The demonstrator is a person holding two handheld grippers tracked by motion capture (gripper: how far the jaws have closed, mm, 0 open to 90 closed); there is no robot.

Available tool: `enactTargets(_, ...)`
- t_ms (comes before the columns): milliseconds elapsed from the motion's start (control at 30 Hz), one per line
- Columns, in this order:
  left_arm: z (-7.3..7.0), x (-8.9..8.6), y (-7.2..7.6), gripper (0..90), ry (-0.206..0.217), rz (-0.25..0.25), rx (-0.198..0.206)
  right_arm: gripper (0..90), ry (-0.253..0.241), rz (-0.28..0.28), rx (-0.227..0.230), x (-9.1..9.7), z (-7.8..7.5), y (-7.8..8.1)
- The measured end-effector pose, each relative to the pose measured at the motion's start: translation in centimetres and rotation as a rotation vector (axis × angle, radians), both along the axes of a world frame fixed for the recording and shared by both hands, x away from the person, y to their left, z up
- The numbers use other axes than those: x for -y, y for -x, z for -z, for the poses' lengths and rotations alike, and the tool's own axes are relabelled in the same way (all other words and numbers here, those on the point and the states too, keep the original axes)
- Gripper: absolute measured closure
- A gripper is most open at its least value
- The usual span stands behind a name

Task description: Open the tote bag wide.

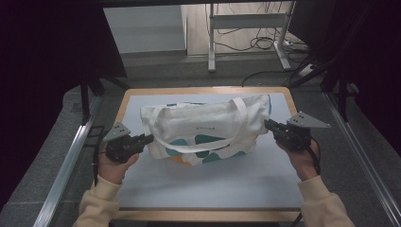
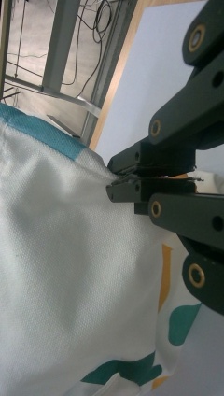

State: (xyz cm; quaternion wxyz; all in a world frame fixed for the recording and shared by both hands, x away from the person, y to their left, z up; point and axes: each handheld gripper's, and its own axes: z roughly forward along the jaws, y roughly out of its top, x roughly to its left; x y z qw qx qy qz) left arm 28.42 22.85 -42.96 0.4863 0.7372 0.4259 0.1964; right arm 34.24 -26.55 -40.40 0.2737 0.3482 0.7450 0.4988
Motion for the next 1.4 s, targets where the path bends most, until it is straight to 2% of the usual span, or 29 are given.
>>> enactTargets(200,0.3,0.2,0.3,81.6,-0.017,0.003,0.006,85.4,-0.009,0.0,0.005,0.1,0.6,0.5)
enactTargets(667,1.4,0.3,0.9,82.0,-0.017,0.019,0.0,85.5,-0.024,-0.005,-0.013,0.3,2.3,1.1)
enactTargets(1167,2.6,0.5,1.4,82.5,-0.036,0.025,-0.013,85.4,-0.038,-0.004,-0.032,0.3,4.1,1.4)
enactTargets(1400,3.4,0.7,1.4,83.5,-0.055,0.034,-0.028,85.5,-0.016,-0.003,-0.05,0.0,4.9,1.3)
